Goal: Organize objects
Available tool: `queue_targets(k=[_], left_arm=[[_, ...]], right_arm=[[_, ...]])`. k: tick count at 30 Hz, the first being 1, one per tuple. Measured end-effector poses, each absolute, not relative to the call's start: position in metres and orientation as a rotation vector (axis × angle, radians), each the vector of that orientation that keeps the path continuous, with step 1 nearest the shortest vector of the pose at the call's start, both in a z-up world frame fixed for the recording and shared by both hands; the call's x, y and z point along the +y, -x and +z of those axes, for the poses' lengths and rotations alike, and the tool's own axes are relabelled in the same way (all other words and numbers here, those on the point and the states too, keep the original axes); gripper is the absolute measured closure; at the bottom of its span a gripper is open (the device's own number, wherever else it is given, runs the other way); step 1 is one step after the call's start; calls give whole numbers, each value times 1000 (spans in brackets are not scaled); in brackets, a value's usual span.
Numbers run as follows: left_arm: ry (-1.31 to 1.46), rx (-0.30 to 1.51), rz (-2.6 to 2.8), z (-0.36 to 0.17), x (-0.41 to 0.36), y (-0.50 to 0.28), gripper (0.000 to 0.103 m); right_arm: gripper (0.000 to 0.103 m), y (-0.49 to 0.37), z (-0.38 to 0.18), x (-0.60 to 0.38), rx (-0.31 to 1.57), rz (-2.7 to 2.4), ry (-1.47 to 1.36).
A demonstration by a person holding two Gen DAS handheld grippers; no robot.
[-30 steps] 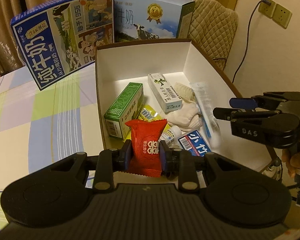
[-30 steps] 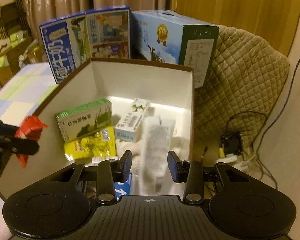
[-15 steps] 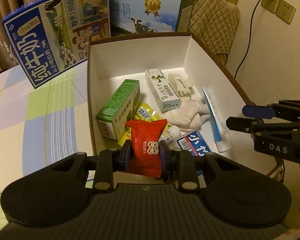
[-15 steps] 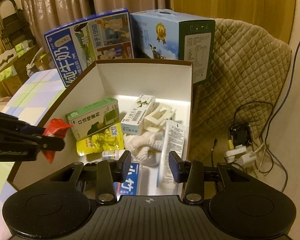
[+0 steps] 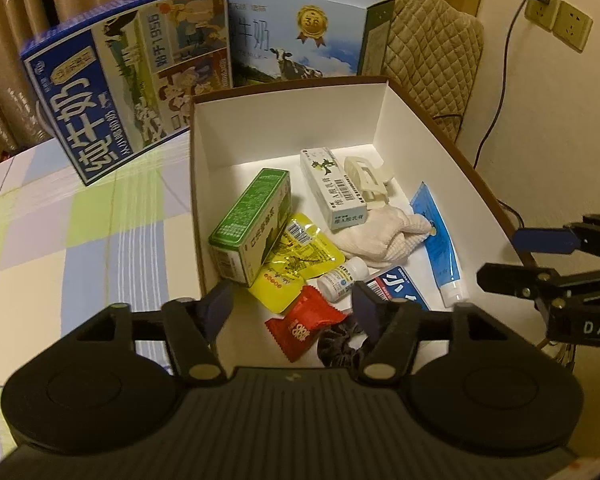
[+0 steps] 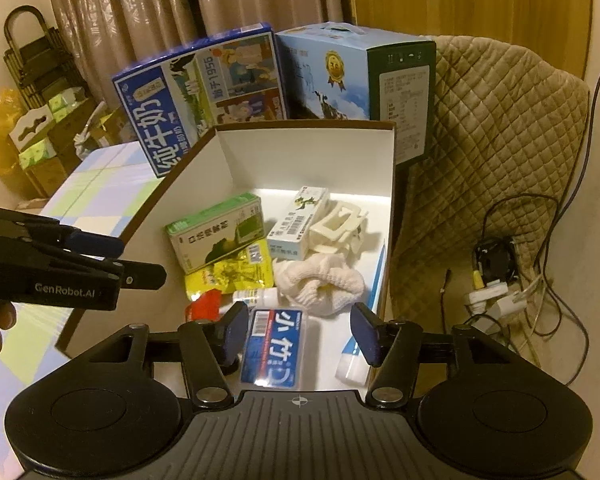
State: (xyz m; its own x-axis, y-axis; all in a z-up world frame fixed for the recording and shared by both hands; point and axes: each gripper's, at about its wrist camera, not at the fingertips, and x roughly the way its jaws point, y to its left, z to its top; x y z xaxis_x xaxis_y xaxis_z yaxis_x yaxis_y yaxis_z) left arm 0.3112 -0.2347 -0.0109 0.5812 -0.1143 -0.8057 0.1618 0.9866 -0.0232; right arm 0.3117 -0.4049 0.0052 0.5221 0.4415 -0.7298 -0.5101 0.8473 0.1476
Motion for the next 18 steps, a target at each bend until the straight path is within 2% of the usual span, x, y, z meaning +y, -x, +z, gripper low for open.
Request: queue_targets(k=[7,18], left_arm=[[-26,929,-134,1,-224,-290,20],[-14,904,-86,13,-219,-242,7]], right_arm=[[42,-297,12,-414,845,574,58],[36,-274,16,-417,854,592,15]])
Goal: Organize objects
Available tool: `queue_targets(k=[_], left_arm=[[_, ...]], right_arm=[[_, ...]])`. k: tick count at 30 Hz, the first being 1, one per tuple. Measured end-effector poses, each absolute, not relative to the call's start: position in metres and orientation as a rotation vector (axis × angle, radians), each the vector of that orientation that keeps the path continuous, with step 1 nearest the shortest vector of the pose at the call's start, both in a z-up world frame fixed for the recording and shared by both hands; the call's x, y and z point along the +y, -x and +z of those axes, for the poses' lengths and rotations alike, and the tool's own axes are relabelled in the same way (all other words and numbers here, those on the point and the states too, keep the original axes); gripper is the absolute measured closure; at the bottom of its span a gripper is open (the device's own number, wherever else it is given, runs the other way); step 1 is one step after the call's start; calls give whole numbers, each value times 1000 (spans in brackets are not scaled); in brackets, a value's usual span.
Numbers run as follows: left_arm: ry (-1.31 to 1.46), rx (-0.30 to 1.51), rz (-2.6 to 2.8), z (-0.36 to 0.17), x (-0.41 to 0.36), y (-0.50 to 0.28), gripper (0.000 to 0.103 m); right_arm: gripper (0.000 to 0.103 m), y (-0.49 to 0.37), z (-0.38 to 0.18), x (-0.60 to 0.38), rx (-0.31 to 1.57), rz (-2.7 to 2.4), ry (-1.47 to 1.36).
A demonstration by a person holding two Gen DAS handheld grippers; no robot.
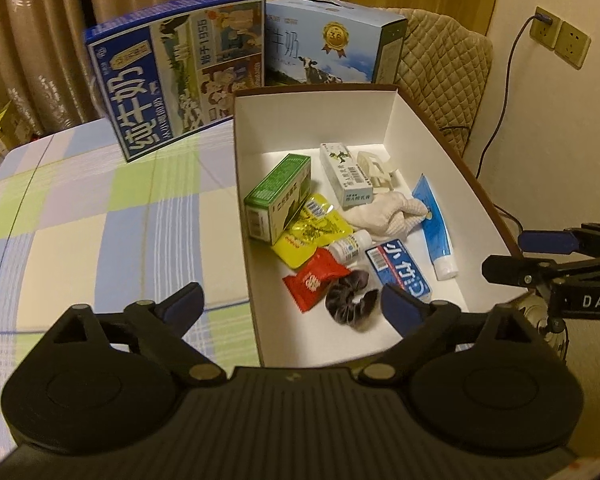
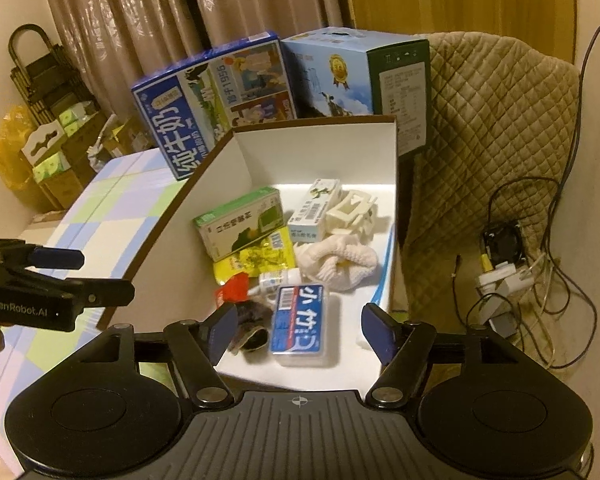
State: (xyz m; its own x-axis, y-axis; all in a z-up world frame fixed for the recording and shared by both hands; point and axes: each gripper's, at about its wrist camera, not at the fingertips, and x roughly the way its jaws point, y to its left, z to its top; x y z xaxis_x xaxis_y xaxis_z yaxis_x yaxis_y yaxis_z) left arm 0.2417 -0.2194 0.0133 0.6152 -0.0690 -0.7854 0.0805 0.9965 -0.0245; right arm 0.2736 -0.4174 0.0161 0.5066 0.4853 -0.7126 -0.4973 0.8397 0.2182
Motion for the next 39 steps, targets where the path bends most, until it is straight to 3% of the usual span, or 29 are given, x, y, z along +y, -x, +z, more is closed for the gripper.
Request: queue_targets(k=[16,39], left_arm=[[-7,908,-54,19,-199,-184,3],[39,906,-24,21,-77,-83,1]], right_arm=[[36,-219,14,-402,899,573,-37],[36,-112,6,-293,951,557,-20]])
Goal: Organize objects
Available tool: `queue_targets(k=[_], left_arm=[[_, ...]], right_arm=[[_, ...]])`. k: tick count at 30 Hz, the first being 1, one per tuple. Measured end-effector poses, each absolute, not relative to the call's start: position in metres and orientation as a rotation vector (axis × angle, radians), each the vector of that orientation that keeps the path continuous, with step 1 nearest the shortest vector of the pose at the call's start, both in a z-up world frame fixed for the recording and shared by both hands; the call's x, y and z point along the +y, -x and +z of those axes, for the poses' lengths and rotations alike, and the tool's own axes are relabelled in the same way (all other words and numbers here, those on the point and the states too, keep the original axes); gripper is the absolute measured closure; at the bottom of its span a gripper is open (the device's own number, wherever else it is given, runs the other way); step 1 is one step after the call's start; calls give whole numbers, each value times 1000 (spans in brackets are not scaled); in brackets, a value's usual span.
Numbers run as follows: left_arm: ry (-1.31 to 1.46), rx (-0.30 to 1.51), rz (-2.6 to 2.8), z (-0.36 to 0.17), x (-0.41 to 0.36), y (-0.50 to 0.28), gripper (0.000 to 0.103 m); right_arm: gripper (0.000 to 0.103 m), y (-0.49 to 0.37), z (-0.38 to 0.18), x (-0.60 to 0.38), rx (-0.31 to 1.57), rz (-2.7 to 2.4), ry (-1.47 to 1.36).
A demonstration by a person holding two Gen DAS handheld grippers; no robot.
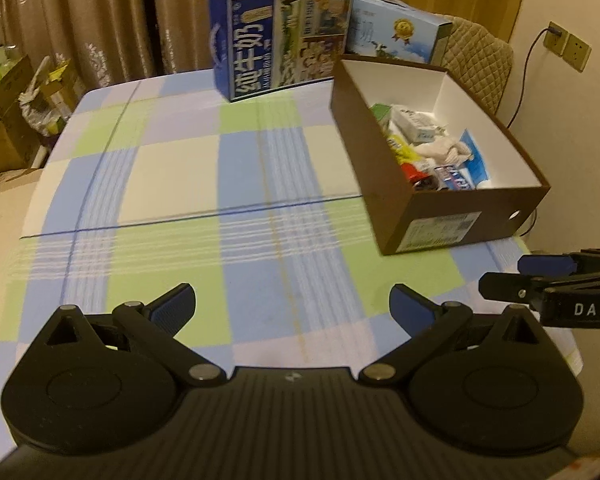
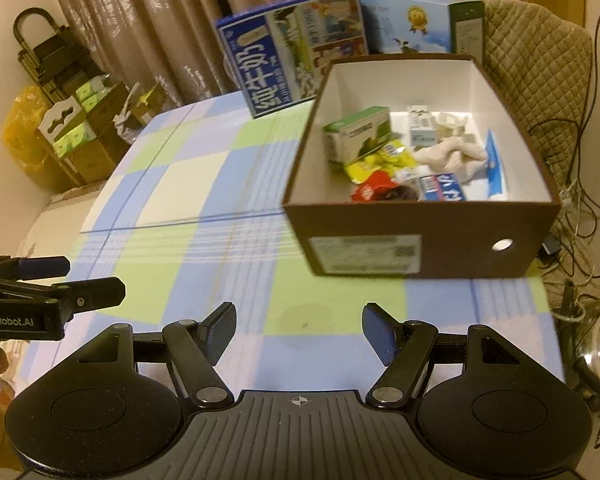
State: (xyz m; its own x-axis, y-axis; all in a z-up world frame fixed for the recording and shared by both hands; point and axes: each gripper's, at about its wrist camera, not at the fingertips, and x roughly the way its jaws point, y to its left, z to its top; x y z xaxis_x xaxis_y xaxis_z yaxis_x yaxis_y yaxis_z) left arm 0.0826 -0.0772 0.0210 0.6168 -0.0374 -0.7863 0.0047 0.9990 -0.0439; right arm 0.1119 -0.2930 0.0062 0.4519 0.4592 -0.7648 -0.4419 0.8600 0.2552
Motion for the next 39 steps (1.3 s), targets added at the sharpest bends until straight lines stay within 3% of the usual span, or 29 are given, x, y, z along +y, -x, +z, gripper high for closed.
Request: queue_targets(k=[20,39], left_arm=[[87,920,46,19,-7,-18,1],[101,916,106,16,14,-11,1]], right_arm=[[36,-47,1,-230,956,603,9],[36,-51,2,-205,953,647,34]])
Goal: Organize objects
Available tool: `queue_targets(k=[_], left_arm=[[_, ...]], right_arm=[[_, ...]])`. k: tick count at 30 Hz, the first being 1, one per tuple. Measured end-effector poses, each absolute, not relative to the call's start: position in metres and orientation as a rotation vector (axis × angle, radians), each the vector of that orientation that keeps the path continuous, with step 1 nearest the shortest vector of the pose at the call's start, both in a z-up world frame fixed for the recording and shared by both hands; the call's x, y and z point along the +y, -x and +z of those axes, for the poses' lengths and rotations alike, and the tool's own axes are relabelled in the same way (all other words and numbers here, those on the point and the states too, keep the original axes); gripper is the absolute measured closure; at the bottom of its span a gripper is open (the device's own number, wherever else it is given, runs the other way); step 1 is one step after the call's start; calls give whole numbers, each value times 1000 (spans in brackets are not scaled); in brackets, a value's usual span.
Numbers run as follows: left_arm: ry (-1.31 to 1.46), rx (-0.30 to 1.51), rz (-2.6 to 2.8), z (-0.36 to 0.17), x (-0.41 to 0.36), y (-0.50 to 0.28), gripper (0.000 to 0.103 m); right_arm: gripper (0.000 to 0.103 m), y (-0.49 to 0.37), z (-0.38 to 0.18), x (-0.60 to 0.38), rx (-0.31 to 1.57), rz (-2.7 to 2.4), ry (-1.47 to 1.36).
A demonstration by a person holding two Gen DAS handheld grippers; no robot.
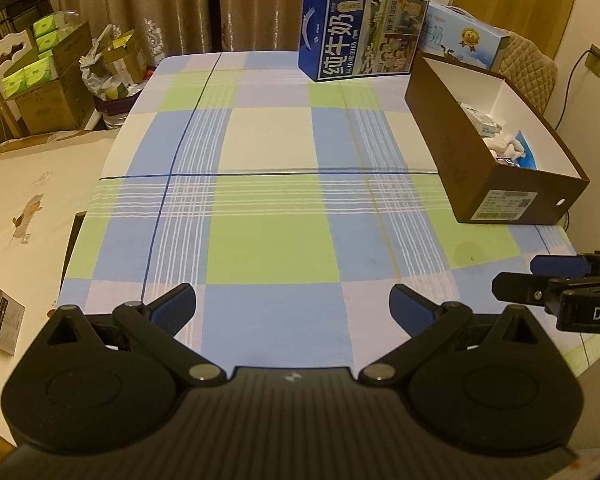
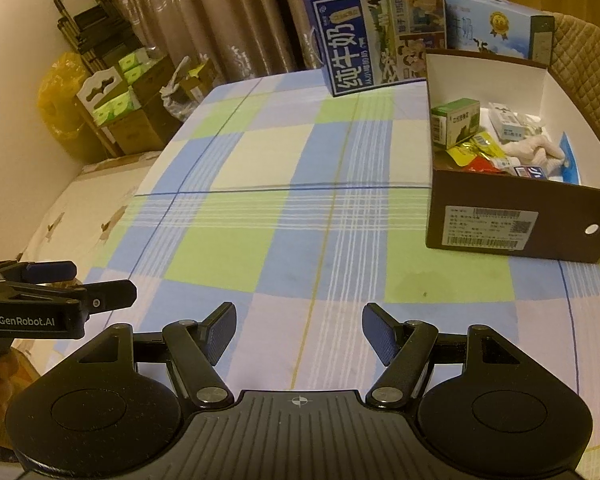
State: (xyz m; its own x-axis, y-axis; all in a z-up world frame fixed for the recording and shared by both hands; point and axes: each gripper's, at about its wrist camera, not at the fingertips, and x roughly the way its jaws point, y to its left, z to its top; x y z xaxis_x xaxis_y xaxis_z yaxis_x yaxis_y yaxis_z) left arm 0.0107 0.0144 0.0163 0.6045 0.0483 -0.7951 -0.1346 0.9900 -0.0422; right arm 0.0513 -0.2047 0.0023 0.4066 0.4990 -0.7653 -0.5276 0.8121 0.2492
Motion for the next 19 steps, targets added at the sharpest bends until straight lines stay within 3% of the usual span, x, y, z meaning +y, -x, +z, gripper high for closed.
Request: queue_targets(k=[19], left_arm=[[96,925,131,12,4,-22,1]], right_arm=[[36,-65,-4,-216,946,658,64]])
